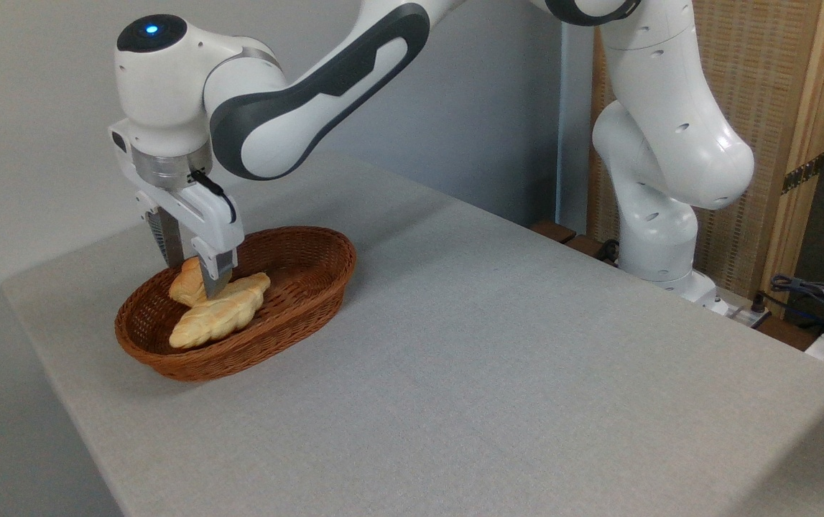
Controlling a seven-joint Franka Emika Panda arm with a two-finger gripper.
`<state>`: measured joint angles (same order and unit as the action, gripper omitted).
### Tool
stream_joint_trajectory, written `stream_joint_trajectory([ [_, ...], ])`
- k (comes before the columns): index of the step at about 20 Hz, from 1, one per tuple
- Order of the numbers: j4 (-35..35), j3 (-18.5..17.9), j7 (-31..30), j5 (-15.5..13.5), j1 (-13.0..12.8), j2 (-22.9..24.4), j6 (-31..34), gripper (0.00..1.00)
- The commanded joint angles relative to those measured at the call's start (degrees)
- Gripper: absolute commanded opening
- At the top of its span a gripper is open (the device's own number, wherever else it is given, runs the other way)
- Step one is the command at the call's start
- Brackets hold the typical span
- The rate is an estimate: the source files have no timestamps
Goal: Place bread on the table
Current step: 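Close the gripper on one bread roll and lift it, then carry the held bread roll out of the basket and lower it onto the table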
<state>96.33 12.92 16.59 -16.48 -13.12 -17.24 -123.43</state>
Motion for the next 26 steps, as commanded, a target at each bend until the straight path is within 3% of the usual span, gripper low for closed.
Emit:
stream_joint_trajectory([
  [1,-0.09,0.17,-0.15,-0.13,0.11,0.01,-1.03,0.39],
  [10,-0.35,-0.88,-0.33,-0.31,0.9,2.46,-0.76,0.39],
  [14,-0.35,-3.34,-0.24,-0.31,0.9,4.66,0.03,0.4],
  [17,-0.35,-7.46,1.94,-0.22,0.9,7.99,5.37,0.41],
  [20,-0.27,-12.73,9.84,-0.22,0.9,10.64,12.84,0.45],
  [23,-0.09,-17.57,16.27,-0.13,0.82,11.35,16.11,0.46],
  [24,0.17,-18.54,17.24,0.3,0.82,11.35,16.2,0.48],
  [26,1.48,-20.65,19.79,3.98,0.82,11.35,16.38,0.52],
])
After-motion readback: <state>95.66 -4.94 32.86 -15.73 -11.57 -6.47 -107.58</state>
